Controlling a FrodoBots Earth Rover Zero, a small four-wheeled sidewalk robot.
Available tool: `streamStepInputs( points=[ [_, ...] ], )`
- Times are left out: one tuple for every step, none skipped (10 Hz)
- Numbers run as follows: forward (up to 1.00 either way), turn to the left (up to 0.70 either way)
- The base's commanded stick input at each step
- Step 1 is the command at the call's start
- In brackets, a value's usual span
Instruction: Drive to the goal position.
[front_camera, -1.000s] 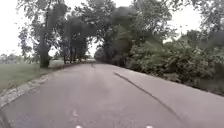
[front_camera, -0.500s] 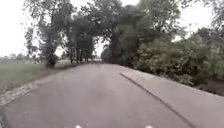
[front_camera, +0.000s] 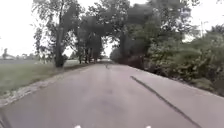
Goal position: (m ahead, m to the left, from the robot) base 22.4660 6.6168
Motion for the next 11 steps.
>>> streamStepInputs(
  points=[
    [0.7, 0.0],
    [0.7, -0.07],
    [0.7, -0.35],
    [0.7, -0.35],
    [0.7, -0.35],
    [0.7, -0.35],
    [0.7, -0.35],
    [0.7, -0.35],
    [0.7, -0.35],
    [0.7, -0.35],
    [0.7, -0.24]
  ],
)
